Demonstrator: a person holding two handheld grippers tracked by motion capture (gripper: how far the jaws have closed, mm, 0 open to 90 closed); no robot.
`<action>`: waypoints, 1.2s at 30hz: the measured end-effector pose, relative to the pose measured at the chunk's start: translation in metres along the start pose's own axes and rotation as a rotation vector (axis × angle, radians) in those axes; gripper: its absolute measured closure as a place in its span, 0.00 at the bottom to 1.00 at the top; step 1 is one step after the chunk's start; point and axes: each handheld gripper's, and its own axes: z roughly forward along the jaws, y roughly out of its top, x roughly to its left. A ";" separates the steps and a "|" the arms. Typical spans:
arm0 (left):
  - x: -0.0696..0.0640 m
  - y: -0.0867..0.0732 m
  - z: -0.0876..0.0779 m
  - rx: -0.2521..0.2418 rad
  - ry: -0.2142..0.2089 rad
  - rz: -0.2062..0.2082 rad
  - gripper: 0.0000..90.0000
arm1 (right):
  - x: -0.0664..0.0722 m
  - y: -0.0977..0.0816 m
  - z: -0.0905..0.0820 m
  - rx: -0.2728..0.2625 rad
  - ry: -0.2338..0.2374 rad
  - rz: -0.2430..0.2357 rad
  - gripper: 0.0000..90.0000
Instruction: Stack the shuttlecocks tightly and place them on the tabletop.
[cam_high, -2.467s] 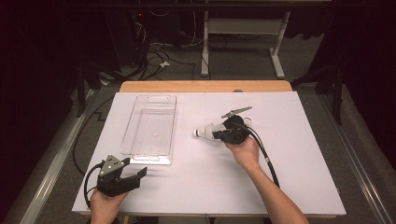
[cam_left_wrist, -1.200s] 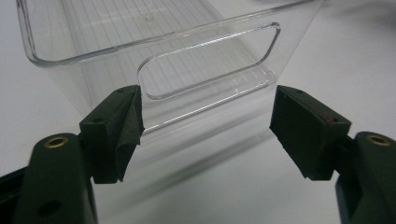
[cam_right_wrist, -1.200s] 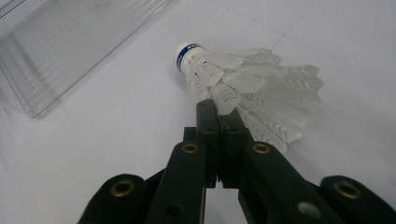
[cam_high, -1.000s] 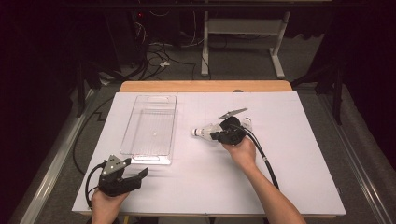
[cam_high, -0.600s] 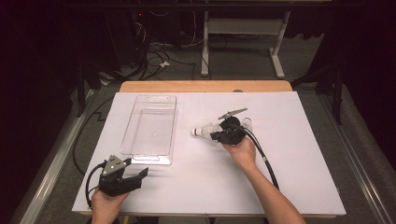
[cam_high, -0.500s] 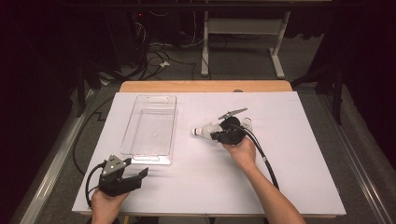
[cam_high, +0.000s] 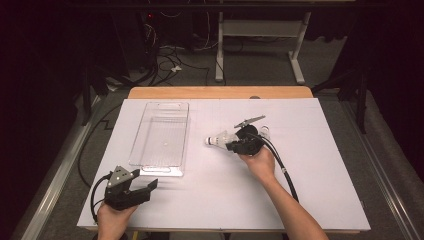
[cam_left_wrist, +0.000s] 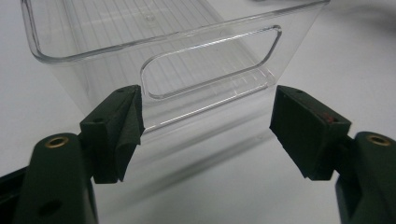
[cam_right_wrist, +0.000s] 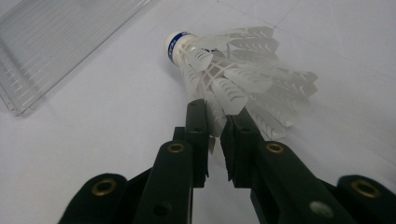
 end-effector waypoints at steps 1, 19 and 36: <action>0.000 0.000 0.000 0.000 0.000 -0.001 0.30 | 0.000 0.000 0.000 0.001 -0.001 0.003 0.88; 0.000 0.000 0.000 0.000 -0.001 -0.003 0.30 | -0.002 -0.001 -0.002 0.001 -0.029 0.011 0.75; 0.000 0.000 0.000 -0.002 0.000 -0.008 0.30 | -0.007 -0.008 -0.009 -0.001 -0.052 0.016 0.72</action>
